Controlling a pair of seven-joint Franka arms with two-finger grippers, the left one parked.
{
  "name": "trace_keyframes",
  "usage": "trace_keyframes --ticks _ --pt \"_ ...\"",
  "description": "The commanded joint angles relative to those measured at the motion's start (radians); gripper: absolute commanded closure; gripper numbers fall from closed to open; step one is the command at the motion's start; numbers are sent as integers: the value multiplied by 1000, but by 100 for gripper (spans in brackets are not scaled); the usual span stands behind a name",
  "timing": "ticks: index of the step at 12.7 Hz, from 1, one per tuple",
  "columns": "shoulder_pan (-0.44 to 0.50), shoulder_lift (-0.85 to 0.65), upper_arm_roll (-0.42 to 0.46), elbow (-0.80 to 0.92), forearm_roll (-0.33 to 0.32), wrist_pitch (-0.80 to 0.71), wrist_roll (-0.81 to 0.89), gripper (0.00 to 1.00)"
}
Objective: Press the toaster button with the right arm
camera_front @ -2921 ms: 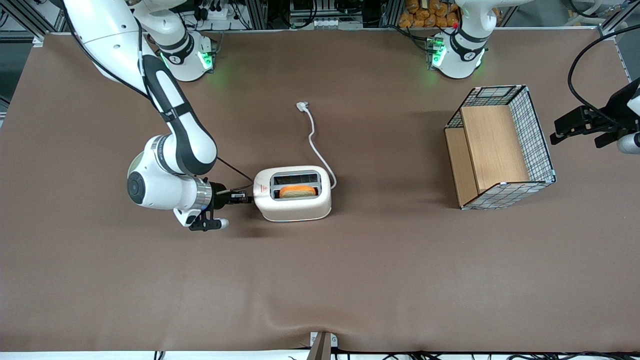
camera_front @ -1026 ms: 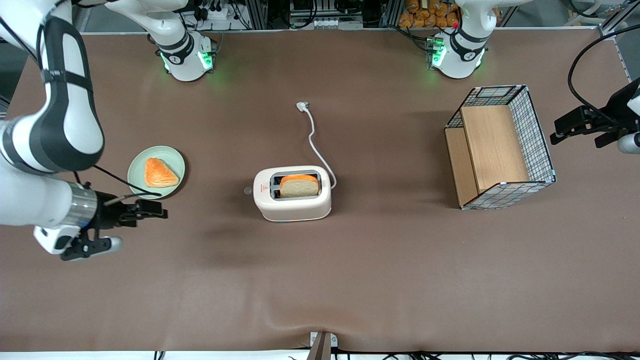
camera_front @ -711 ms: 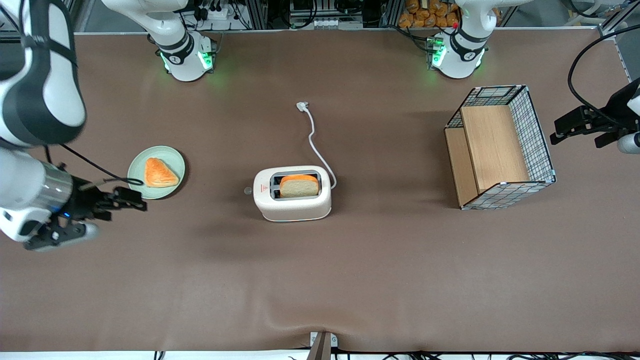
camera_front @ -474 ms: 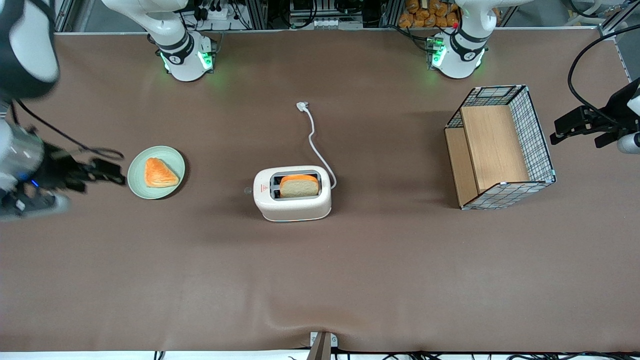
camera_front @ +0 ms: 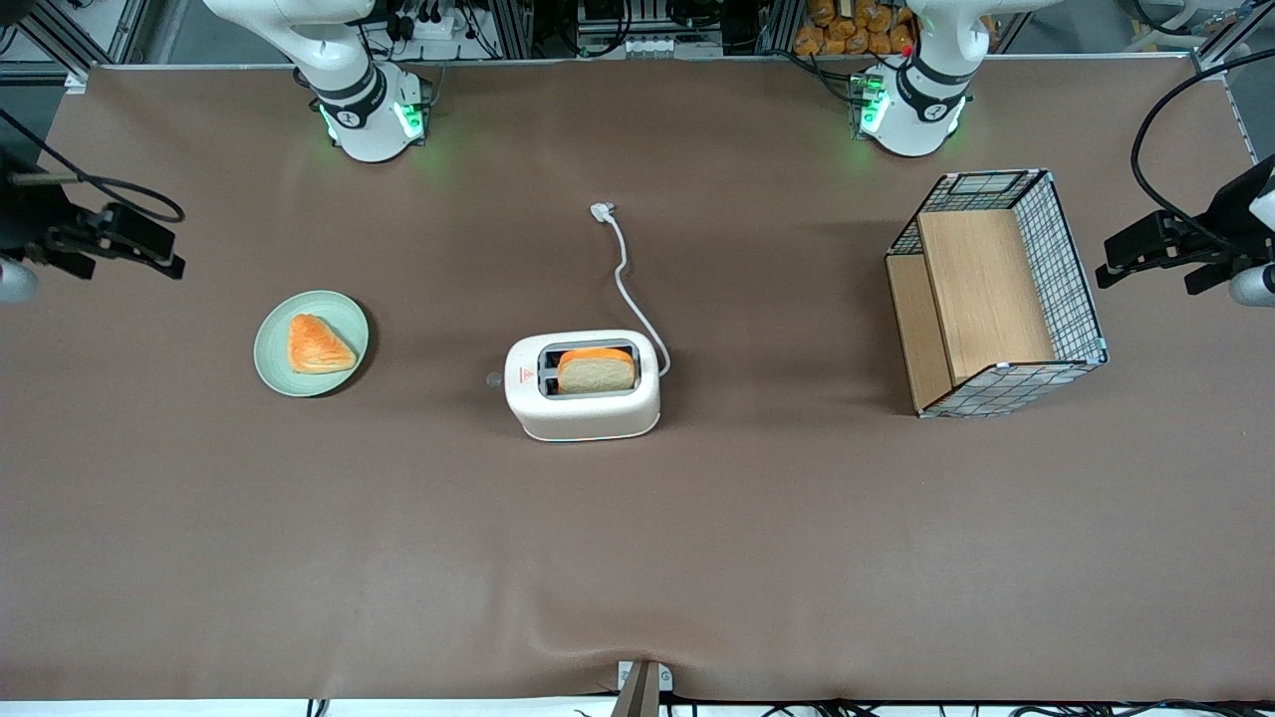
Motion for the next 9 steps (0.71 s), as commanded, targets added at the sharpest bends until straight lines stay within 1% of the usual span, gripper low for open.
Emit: trace_keyframes --ticks 1,6,9 --pt "-14 -79 -10 -125 -47 38 -8 0" --pt "-11 -67 -20 -120 -53 59 -16 0" --pt "-14 -61 -20 -105 -71 61 -37 0"
